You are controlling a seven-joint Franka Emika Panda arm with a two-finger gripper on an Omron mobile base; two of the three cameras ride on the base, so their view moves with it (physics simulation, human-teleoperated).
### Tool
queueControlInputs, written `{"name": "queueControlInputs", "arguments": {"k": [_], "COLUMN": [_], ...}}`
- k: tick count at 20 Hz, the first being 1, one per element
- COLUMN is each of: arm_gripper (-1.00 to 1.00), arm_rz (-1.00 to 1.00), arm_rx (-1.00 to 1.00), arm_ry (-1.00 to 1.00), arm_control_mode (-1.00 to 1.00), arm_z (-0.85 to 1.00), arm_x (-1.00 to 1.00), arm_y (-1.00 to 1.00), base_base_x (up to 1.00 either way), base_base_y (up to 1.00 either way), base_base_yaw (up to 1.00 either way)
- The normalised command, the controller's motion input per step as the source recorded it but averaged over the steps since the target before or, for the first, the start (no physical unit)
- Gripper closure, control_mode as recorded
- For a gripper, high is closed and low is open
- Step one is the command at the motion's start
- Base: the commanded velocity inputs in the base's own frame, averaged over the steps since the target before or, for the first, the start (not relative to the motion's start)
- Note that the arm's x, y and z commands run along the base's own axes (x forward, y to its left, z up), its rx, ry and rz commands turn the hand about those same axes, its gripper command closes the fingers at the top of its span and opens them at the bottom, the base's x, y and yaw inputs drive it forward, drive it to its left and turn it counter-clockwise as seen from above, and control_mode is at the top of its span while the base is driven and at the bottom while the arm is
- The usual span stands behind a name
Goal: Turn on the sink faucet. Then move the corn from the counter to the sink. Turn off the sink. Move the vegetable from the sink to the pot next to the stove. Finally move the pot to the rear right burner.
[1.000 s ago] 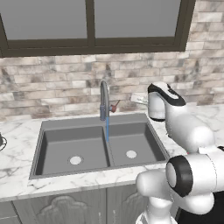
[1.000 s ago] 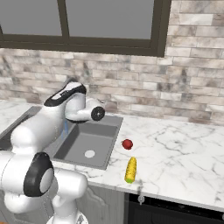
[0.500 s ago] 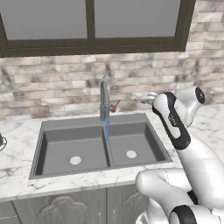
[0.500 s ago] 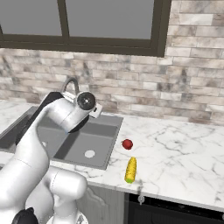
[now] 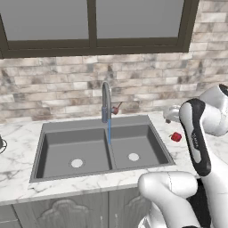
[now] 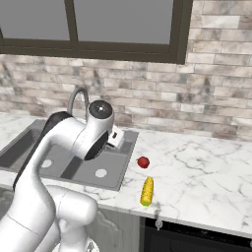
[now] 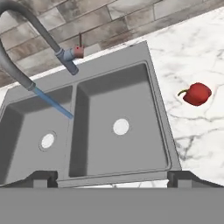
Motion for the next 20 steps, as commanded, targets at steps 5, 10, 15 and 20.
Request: {"name": "queueControlInputs", "arguments": {"k": [5, 10, 15, 20], "arm_gripper": [-1.00, -1.00, -1.00, -1.00], "arm_rz": [0.00, 0.03, 0.02, -0.03], "arm_rx": [-0.04, 0.00, 0.00, -0.01], "arm_ry": [0.16, 0.07, 0.15, 0.22], "arm_control_mode": [-1.00, -1.00, -1.00, -1.00], "arm_z": [-0.62, -0.40, -0.21, -0.11], "arm_x": [-0.70, -0.24, 0.00, -0.02], "arm_y": [-0.73, -0.59, -0.42, -0.43], "base_base_x": [0.00, 0.00, 0.00, 0.00], "base_base_y": [0.00, 0.00, 0.00, 0.00], "base_base_yaw": [0.00, 0.00, 0.00, 0.00]}}
